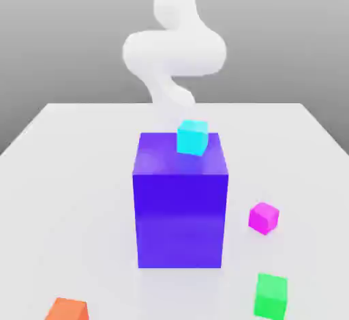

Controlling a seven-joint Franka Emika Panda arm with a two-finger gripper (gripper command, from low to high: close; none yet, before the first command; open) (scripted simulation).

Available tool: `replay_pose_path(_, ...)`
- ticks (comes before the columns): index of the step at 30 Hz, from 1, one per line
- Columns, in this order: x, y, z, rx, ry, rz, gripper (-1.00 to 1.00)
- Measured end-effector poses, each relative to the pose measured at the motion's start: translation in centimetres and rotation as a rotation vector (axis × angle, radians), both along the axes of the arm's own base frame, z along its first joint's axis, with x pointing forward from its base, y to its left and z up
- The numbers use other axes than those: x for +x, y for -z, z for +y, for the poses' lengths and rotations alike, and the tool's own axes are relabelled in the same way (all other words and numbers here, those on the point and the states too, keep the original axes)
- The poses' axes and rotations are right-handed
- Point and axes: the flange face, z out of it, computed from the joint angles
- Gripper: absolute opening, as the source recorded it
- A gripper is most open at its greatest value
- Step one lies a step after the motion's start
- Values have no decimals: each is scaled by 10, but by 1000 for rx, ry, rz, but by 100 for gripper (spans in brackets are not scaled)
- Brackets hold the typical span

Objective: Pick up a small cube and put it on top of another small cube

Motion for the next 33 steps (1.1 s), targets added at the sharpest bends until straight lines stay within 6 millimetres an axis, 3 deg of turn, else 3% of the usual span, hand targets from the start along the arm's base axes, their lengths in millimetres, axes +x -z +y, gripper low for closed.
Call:
replay_pose_path(4,30,99,51,-21,-132,140,0)
replay_pose_path(9,25,224,114,-73,-295,310,0)
replay_pose_path(13,-12,325,155,-140,-431,452,0)
replay_pose_path(18,-101,452,180,-269,-617,644,0)
replay_pose_path(20,-114,478,180,-287,-642,670,0)
replay_pose_path(26,-120,528,181,-291,-654,679,0)
replay_pose_path(27,-121,533,181,-292,-654,679,-100)
replay_pose_path(33,-121,536,180,-293,-653,678,-100)
